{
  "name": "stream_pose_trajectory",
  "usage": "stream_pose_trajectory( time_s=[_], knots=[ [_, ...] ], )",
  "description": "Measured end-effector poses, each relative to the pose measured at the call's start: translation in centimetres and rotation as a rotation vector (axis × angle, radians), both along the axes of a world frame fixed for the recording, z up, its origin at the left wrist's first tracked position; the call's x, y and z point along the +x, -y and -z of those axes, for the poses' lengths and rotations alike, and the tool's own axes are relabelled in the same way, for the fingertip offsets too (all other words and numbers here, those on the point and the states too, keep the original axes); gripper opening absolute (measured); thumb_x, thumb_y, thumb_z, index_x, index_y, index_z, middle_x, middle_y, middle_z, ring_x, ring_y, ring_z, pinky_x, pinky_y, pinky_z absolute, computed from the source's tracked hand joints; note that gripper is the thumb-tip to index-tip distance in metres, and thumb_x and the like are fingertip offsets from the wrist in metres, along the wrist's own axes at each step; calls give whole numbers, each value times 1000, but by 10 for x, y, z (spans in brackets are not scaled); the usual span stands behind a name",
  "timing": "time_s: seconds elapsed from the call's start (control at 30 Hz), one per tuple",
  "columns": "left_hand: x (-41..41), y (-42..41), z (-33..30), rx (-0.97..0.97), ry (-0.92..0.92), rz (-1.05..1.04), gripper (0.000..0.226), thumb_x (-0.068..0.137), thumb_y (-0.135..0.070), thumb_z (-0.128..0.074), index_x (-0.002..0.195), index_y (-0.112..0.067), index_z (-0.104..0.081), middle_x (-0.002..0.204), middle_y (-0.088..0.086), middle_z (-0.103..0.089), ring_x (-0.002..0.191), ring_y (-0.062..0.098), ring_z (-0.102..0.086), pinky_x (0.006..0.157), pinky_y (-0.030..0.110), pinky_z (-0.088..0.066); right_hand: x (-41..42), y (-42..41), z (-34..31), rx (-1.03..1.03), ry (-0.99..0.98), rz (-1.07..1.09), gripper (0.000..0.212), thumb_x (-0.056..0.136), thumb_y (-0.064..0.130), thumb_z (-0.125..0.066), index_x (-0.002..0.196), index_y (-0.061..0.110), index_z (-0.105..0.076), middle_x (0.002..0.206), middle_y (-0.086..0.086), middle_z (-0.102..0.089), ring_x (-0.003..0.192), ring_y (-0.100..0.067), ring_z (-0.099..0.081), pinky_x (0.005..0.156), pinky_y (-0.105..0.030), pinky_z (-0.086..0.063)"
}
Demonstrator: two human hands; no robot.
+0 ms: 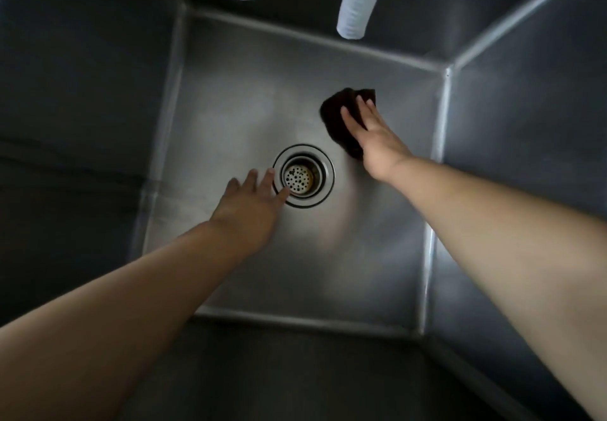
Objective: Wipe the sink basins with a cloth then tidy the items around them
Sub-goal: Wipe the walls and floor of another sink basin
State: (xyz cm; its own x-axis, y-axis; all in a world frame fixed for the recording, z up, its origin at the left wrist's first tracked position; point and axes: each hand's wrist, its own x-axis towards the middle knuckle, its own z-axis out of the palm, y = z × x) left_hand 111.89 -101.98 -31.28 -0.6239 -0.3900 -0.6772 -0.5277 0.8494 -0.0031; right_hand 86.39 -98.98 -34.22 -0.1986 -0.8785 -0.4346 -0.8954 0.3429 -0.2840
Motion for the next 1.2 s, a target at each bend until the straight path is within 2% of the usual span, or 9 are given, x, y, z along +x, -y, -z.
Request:
stream_pose_trajectory(
  time_s=[0.3,0.43,0.5,0.6,0.73,0.83,0.93,1.07,1.2],
  knots=[
    [3,-4,7,31,19,-28,72,96,-13,-35,151,-23,10,156,12,22,144,37,11,115,44,-17,-49,10,3,-30,-116,242,84,86,-14,-42,151,26,-8,159,-5,8,146,-19,5,114,-21,-2],
    [1,-9,5,4,12,-1,70,95,-11,-34,151,-17,9,157,5,21,143,42,6,114,48,-22,-35,-26,-5,-18,-338,307,68,86,-2,-49,148,15,-25,155,-15,-17,139,-35,-19,114,-31,-20],
    [-3,-9,3,-17,-1,-1,68,95,-12,-34,151,-15,5,159,4,14,142,43,-1,110,47,-30,-8,-40,-12,-29,-319,299,66,82,-2,-51,144,12,-34,151,-18,-28,132,-38,-29,111,-32,-26],
    [-6,-5,3,-95,-81,20,70,93,-16,-42,151,-15,-3,158,7,-2,135,36,-22,96,40,-42,37,-55,-12,-157,-160,155,68,72,-11,-51,137,8,-47,144,-21,-39,124,-42,-40,105,-38,-36],
    [-5,-3,11,-142,-144,43,64,93,-22,-41,150,-22,-12,152,7,-15,130,26,-28,91,38,-38,84,-50,-4,-262,-158,-216,44,81,7,-47,123,9,-61,127,-16,-56,113,-37,-51,91,-44,-46],
    [-2,-2,19,-147,-202,1,59,93,-25,-39,149,-25,-19,151,6,-19,130,26,-28,95,39,-34,98,-32,-1,-101,-210,-459,38,95,15,-41,131,11,-52,136,-8,-45,123,-29,-33,98,-40,-32],
    [2,-3,23,-128,-240,-38,57,93,-25,-40,148,-28,-21,153,4,-16,134,26,-24,101,40,-28,100,-16,0,3,-316,-583,37,98,21,-34,131,18,-51,137,1,-39,127,-24,-30,97,-34,-27],
    [5,-1,23,-87,-260,-65,57,95,-24,-36,149,-29,-18,156,4,-10,138,27,-17,105,40,-21,108,-5,-6,222,-475,-643,40,97,28,-36,136,23,-45,143,3,-30,131,-22,-22,99,-35,-26],
    [7,2,21,-71,-266,-35,58,95,-26,-36,149,-30,-17,157,6,-10,139,27,-16,105,40,-21,118,3,-19,375,-521,-637,37,95,31,-42,131,24,-50,139,0,-37,132,-23,-21,101,-37,-25]
  ],
)
